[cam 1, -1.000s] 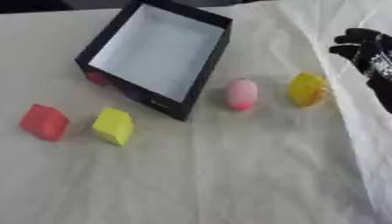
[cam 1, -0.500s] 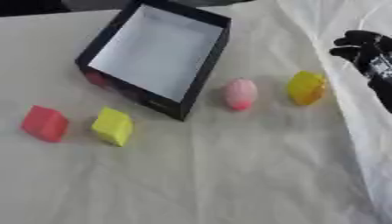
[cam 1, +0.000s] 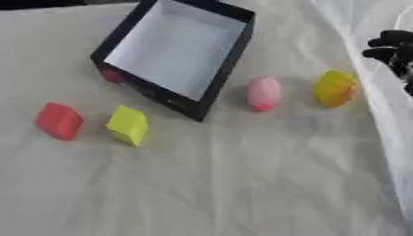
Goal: Pick up objects on the table and place them in the box.
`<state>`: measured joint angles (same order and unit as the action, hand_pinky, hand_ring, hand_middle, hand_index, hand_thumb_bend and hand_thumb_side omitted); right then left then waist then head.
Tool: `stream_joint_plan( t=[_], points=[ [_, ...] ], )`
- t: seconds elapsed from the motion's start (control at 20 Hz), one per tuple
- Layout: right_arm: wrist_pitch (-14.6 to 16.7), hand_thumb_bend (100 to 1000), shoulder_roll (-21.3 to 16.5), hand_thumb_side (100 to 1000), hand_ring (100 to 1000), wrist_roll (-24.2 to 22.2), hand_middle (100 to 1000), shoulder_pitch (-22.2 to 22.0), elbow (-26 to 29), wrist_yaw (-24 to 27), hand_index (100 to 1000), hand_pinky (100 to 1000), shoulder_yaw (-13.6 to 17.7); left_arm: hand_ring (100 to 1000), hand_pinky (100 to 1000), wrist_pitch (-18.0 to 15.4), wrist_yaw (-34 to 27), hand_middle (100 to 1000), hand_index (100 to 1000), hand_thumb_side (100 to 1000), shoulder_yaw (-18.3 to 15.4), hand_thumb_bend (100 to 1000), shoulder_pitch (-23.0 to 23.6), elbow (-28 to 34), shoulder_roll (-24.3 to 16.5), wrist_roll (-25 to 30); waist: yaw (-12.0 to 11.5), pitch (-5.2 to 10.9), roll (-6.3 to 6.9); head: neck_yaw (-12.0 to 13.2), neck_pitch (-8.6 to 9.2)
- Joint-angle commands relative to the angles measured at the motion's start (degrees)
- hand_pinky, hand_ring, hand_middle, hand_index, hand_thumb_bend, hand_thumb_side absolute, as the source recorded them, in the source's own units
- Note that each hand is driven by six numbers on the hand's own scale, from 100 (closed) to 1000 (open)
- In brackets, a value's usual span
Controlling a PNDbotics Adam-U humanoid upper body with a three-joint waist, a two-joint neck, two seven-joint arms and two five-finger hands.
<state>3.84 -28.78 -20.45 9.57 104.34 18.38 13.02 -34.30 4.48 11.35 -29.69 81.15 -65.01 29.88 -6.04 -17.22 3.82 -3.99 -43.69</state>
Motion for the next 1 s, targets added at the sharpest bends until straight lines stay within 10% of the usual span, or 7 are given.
stream_joint_plan(
  t=[0.05,1.0],
  points=[
    [0.47,100,-2.07,536,821,-0.02,776,0.35,0.74,0.35,841,1000,0.33,832,860,-14.04,-0.04,822,892,433,-0.07,100,-0.21,2.06,-3.03,15.05,-0.27,1.84,0.28,0.57,-0.41],
    [5.6,100,-5.12,523,825,1.55,780,-1.51,3.7,4.07,843,1000,0.27,854,877,-8.34,6.56,849,902,313,5.1,195,-3.33,10.68,-3.59,10.38,0.62,1.04,-3.24,-2.33,0.26]
  ],
)
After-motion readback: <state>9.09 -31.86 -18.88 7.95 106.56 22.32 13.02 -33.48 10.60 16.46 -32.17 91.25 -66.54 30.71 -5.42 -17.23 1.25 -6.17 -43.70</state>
